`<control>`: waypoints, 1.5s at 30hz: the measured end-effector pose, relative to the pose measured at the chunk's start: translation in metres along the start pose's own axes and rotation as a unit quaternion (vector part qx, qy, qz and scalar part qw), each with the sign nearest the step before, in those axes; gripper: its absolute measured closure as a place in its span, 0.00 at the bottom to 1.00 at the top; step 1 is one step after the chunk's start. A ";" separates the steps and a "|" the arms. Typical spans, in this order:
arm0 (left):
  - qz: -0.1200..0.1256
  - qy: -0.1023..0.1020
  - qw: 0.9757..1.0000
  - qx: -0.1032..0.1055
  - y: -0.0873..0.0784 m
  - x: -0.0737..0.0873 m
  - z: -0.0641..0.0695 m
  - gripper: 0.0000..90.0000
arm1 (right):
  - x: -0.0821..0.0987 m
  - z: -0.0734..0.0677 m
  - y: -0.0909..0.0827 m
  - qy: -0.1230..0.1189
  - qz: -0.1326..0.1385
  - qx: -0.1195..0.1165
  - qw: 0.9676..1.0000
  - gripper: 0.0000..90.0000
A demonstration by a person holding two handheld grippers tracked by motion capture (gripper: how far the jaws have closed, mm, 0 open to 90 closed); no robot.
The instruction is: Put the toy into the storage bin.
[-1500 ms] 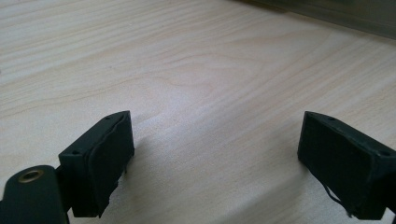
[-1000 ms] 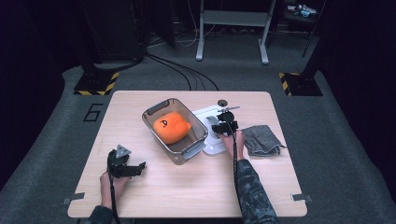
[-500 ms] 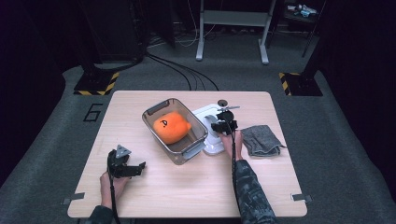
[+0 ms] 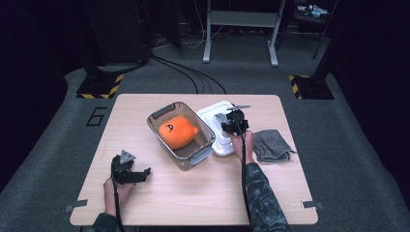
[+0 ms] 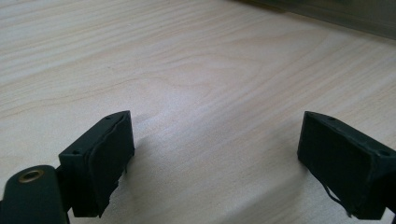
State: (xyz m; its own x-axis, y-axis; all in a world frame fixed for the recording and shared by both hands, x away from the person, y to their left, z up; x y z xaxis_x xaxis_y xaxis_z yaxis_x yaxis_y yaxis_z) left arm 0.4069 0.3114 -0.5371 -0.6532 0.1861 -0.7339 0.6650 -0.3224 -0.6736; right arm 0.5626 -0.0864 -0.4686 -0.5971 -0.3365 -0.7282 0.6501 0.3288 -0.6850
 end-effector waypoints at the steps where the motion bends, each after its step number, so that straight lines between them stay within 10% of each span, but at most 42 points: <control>1: -0.003 0.001 1.000 0.001 0.000 0.000 0.000 0.12 | -0.001 0.002 -0.002 0.002 -0.001 0.002 1.000 0.74; 45: 0.002 0.000 1.000 -0.004 0.000 0.000 0.000 0.12 | -0.027 0.051 -0.073 0.022 0.033 0.015 0.999 0.74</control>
State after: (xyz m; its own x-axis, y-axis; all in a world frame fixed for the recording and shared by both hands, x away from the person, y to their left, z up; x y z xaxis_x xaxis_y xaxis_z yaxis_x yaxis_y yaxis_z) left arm 0.4070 0.3113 -0.5373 -0.6509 0.1841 -0.7365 0.6702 -0.3165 -0.6714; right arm 0.5552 -0.1461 -0.3982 -0.5724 -0.2765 -0.7719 0.7018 0.3218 -0.6356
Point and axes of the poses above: each handheld gripper's, and its own axes: y roughly forward along the jaws, x roughly out of its underside, z roughly to its right, the point moved 1 cm from there along y, roughly forward along the jaws, and after that the axes turned 7 degrees about -y, right-handed, at the moved point
